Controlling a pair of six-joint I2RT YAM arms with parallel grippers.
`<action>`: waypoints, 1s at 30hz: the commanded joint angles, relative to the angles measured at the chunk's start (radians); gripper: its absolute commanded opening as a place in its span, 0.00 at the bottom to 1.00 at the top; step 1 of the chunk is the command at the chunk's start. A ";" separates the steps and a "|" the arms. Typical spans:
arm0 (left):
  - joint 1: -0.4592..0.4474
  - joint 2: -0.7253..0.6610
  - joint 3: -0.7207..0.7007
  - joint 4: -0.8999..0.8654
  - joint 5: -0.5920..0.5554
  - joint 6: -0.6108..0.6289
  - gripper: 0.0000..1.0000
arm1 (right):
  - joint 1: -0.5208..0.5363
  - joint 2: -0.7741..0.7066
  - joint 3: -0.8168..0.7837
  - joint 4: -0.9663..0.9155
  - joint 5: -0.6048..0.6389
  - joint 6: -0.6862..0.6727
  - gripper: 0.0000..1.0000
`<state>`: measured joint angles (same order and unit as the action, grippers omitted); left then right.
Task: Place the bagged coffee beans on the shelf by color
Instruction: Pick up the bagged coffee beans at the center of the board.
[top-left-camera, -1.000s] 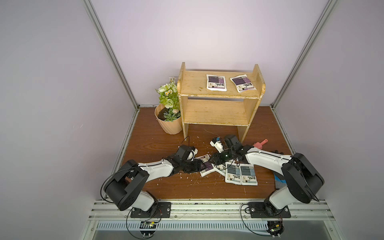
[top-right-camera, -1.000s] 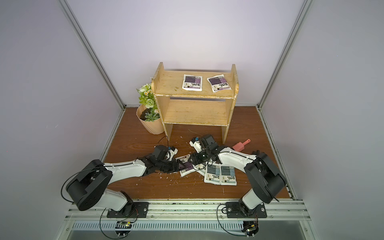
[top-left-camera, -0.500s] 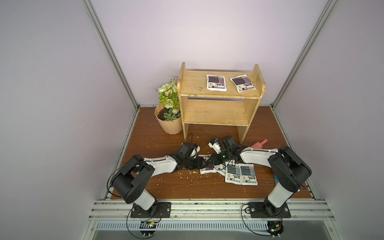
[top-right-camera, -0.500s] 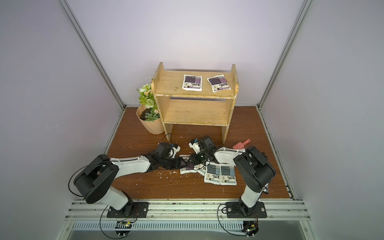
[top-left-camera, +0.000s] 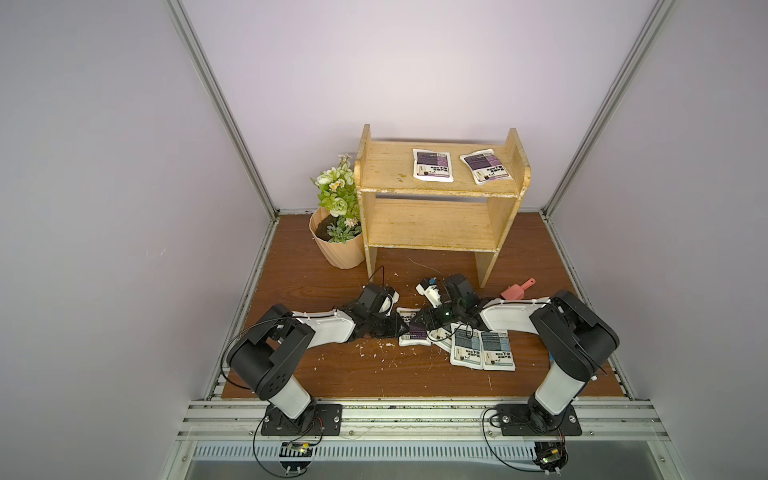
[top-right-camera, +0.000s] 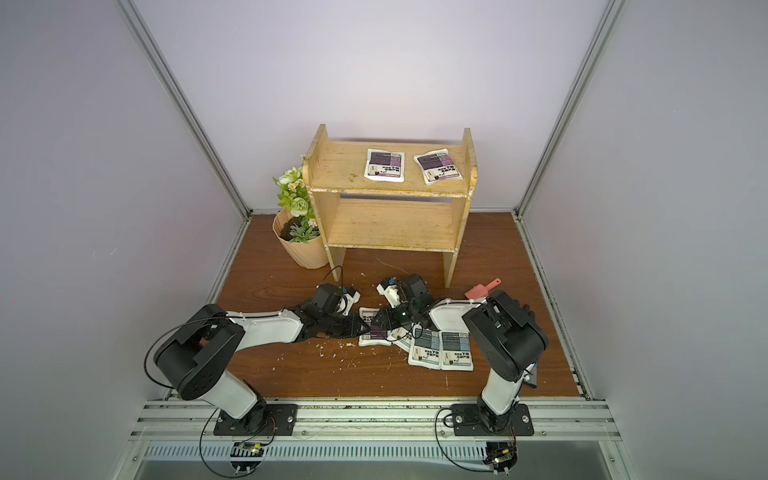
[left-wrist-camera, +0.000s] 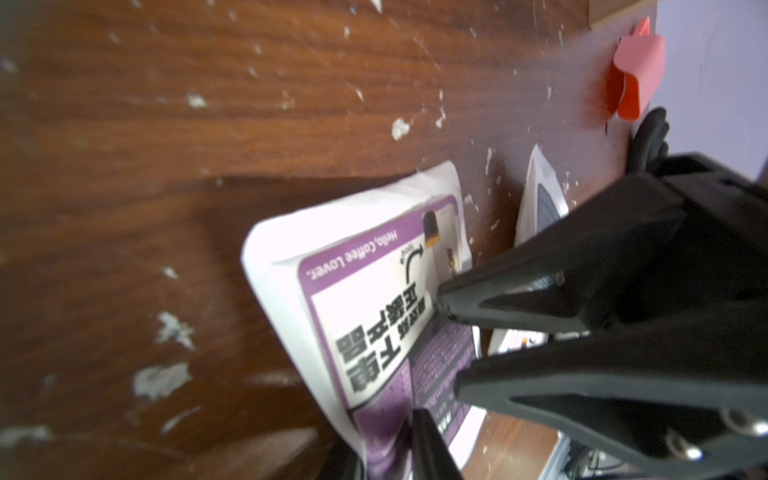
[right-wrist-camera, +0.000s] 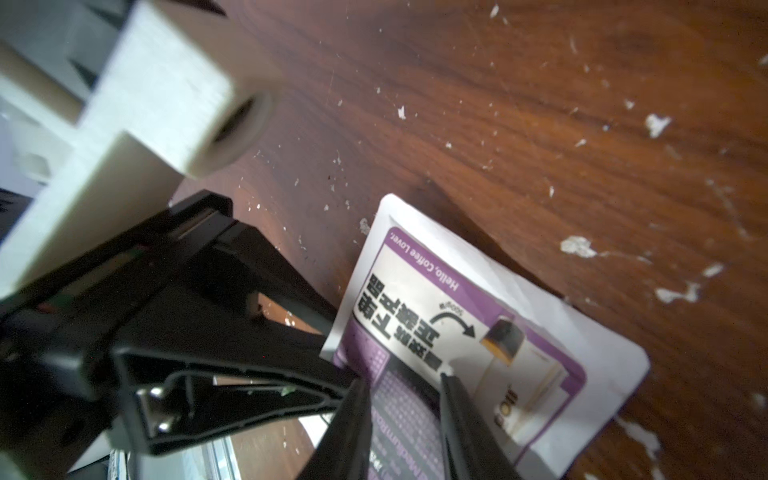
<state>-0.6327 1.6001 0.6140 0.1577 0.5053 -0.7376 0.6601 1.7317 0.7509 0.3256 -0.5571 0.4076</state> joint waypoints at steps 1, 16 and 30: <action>0.013 0.019 -0.029 -0.120 -0.065 0.006 0.03 | 0.007 0.010 -0.010 0.026 -0.015 0.025 0.33; 0.056 -0.201 -0.093 -0.063 -0.207 -0.068 0.00 | 0.006 -0.217 -0.040 -0.130 0.059 -0.053 0.53; 0.056 -0.313 -0.115 0.034 -0.135 -0.102 0.00 | -0.007 -0.144 -0.144 0.244 -0.117 0.134 0.56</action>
<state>-0.5854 1.3106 0.5098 0.1638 0.3561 -0.8330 0.6590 1.5932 0.6312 0.4053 -0.6018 0.4625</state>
